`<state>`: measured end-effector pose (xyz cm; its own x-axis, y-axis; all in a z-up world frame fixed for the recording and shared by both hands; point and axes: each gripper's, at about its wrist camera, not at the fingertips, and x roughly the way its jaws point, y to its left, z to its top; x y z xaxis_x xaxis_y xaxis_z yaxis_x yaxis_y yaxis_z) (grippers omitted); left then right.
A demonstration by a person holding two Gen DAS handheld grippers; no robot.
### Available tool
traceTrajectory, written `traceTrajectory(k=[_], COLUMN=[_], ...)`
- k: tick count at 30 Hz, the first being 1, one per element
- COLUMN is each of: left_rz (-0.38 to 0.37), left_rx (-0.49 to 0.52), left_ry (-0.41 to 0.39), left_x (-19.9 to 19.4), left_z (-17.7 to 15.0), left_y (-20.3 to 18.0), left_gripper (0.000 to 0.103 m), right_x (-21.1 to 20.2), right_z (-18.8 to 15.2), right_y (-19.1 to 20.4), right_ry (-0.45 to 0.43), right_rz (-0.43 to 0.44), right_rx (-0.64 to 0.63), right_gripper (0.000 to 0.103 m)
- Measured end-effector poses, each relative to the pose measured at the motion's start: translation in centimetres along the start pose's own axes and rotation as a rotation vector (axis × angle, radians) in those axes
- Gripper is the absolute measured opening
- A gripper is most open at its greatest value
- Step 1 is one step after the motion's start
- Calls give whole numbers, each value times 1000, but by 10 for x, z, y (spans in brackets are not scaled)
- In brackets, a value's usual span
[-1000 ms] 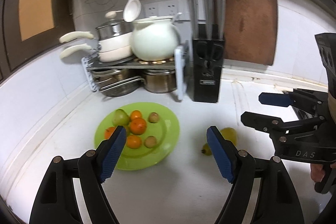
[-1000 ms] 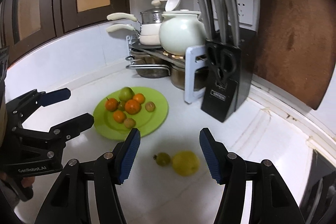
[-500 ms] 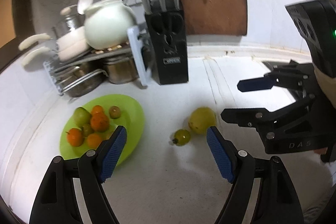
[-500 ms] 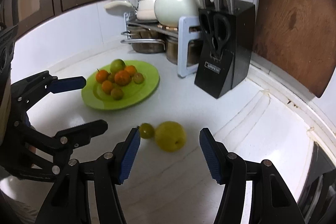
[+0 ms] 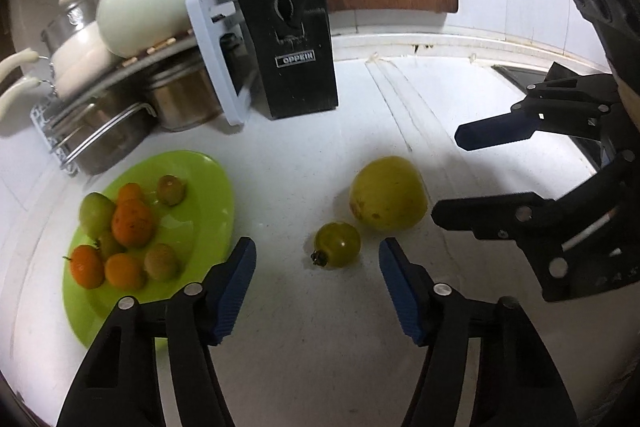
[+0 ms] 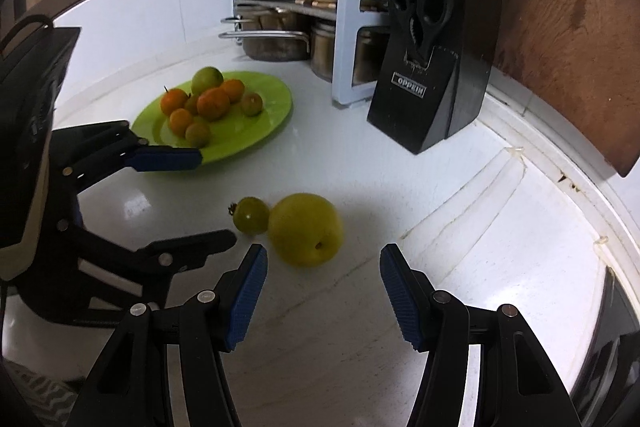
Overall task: Organize fruits
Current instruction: 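Withdraw both tools from the plate toward the tomato and yellow apple, then grasp the small green tomato with the left tool while the right tool grasps the yellow apple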
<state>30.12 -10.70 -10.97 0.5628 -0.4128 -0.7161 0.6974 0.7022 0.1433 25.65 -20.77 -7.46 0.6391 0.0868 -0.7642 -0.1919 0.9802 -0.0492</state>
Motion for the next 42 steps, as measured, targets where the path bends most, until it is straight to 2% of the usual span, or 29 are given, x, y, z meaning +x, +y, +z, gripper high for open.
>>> traceTrajectory(k=[6, 9, 18, 23, 32, 36, 42], left_rz=[-47, -45, -57, -54, 32, 38, 54], left_rx=[-17, -17, -24, -55, -153, -207, -237], left_ry=[38, 38, 55, 64, 74, 74, 70], left_x=[15, 18, 26, 23, 3, -2, -4], left_z=[4, 5, 5, 4, -5, -8, -10], left_y=[0, -1, -2, 4, 22, 29, 32], left_gripper=[49, 47, 30, 29, 29, 29, 29], right_x=[6, 8, 16, 21, 36, 42, 48], right_z=[-2, -2, -2, -1, 6, 9, 12], right_y=[-3, -5, -5, -5, -6, -4, -2], right_ry=[11, 13, 21, 19, 19, 18, 19], right_rz=[23, 39, 66, 86, 107, 122, 129], right_rx=[12, 19, 29, 44, 57, 68, 70], right_gripper=[60, 60, 60, 60, 60, 60, 60])
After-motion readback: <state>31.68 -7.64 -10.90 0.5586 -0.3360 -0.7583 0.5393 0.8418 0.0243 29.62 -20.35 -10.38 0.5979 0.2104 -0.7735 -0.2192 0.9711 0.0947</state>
